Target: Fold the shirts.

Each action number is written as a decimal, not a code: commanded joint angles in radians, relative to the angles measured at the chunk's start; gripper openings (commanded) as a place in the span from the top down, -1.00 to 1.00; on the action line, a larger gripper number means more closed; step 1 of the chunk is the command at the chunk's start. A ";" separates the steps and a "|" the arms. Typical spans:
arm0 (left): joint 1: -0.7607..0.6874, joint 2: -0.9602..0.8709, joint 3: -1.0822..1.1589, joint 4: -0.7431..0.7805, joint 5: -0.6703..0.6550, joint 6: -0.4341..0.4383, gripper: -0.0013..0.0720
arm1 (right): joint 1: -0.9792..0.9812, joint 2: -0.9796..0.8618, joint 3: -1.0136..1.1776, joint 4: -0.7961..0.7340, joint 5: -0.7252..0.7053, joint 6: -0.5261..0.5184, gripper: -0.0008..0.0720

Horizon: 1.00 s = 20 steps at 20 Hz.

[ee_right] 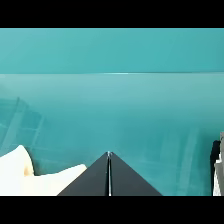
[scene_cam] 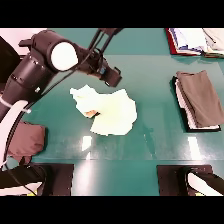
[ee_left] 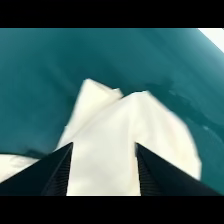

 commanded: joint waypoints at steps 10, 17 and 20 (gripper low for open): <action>0.676 -0.042 -0.499 -0.295 0.005 -0.036 -0.30 | 0.000 -0.053 0.001 0.002 0.051 0.000 0.94; 0.658 -0.140 -0.607 -0.527 0.176 0.069 -0.30 | -0.001 -0.077 0.000 0.000 0.076 0.000 0.94; 0.619 -0.158 -0.600 -0.533 0.252 0.068 -0.29 | -0.001 -0.071 -0.045 -0.019 0.098 0.000 0.94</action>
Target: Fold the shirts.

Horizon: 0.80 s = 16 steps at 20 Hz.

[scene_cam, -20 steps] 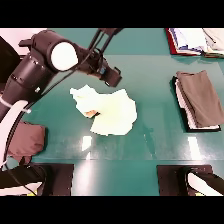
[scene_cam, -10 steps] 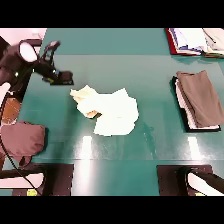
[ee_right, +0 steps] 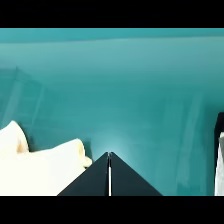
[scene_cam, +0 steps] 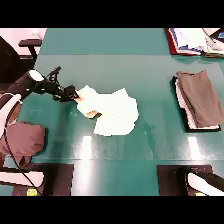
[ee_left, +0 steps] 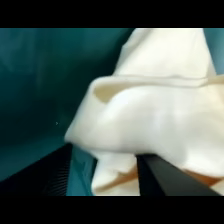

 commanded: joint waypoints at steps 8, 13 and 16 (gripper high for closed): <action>-0.005 0.007 0.222 -0.018 -0.064 0.044 0.90 | 0.002 0.044 -0.728 0.052 -0.049 -0.038 -0.11; -0.005 0.032 0.257 -0.019 -0.072 0.043 0.90 | 0.101 -0.146 -1.025 0.500 -0.287 -0.285 -0.58; -0.005 0.032 0.257 -0.011 -0.087 0.043 0.90 | 0.218 -0.262 -0.983 0.584 -0.364 -0.321 -0.58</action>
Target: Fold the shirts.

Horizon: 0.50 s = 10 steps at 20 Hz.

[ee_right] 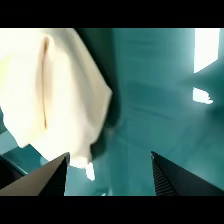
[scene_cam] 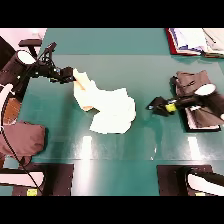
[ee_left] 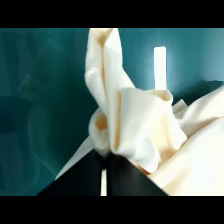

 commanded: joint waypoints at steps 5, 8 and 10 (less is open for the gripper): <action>0.000 0.004 0.010 0.005 -0.035 0.002 0.90 | 0.200 -0.274 0.159 0.142 -0.092 -0.083 0.52; 0.000 0.024 0.010 0.014 -0.053 0.002 0.91 | 0.195 -0.295 0.243 0.109 -0.073 -0.097 0.94; 0.002 0.098 0.029 0.058 -0.032 0.001 0.91 | 0.157 -0.230 0.299 0.008 -0.055 -0.076 0.94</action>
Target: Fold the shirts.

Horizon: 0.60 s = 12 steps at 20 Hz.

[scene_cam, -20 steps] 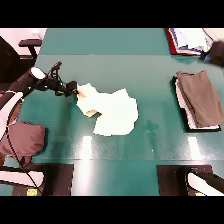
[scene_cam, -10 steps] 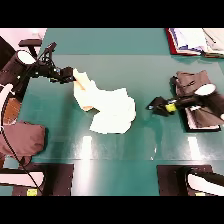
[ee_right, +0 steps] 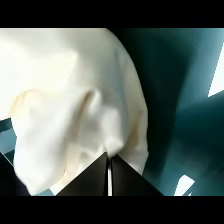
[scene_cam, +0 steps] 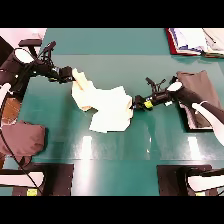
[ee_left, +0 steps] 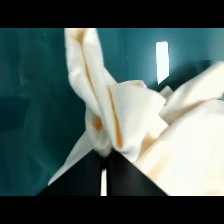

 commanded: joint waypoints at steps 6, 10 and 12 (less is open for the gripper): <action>0.028 0.388 0.325 0.085 -0.028 0.000 0.91 | -0.186 0.373 0.490 -0.336 0.266 0.090 0.94; 0.029 0.572 0.520 0.089 -0.032 0.000 0.91 | -0.199 0.512 0.782 -0.470 0.391 0.169 0.94; 0.029 0.617 0.592 0.090 -0.035 0.000 0.91 | -0.199 0.558 0.863 -0.534 0.417 0.201 0.95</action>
